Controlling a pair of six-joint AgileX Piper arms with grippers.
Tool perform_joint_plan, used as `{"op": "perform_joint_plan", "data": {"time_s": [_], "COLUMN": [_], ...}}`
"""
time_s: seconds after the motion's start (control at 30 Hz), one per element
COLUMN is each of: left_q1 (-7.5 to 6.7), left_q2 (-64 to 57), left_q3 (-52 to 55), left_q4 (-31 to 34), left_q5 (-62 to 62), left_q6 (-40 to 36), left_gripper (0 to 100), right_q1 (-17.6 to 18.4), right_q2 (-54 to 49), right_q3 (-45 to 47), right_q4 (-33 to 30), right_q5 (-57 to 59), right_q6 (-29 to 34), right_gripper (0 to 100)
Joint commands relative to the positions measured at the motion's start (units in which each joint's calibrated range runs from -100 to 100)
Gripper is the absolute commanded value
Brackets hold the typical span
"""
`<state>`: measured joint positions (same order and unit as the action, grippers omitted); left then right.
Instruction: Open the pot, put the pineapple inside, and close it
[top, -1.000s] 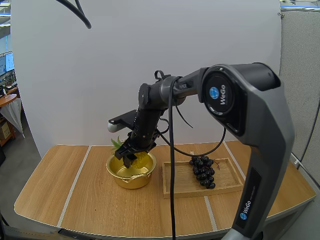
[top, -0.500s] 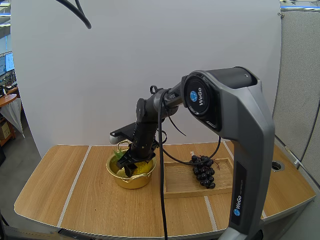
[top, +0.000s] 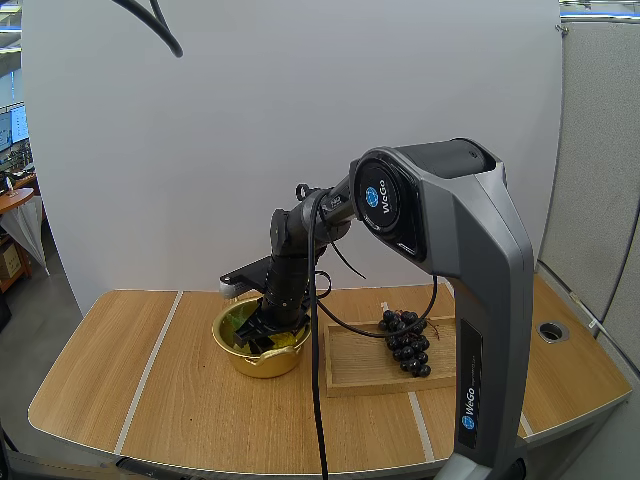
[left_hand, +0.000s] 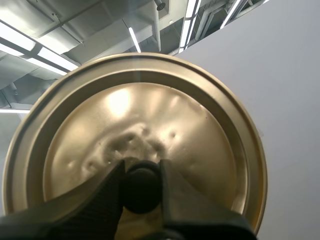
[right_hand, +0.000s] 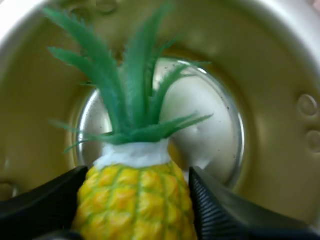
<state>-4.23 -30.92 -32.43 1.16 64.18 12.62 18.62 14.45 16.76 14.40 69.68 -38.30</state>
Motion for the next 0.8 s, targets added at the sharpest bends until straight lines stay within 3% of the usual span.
{"op": "perform_joint_plan", "data": {"time_s": [0.0, 0.33, 0.77], "left_q1": [-0.15, -0.15, -0.15], "left_q2": [-0.31, -0.31, -0.31], "left_q3": [-0.44, -0.44, -0.44], "left_q4": [0.43, 0.43, 0.43], "left_q5": [-1.91, -1.91, -1.91], "left_q6": [-0.61, -0.61, -0.61], "left_gripper": [0, 0, 0], "right_q1": [-0.03, -0.03, -0.03], "right_q2": [-0.5, -13.2, -41.75], "right_q3": [-0.84, -0.99, -0.54], "right_q4": [-1.71, -1.85, 0.93], "right_q5": [1.03, 4.39, 17.12], "right_q6": [0.39, 0.39, 0.39], "right_gripper": [100, 100, 100]}}
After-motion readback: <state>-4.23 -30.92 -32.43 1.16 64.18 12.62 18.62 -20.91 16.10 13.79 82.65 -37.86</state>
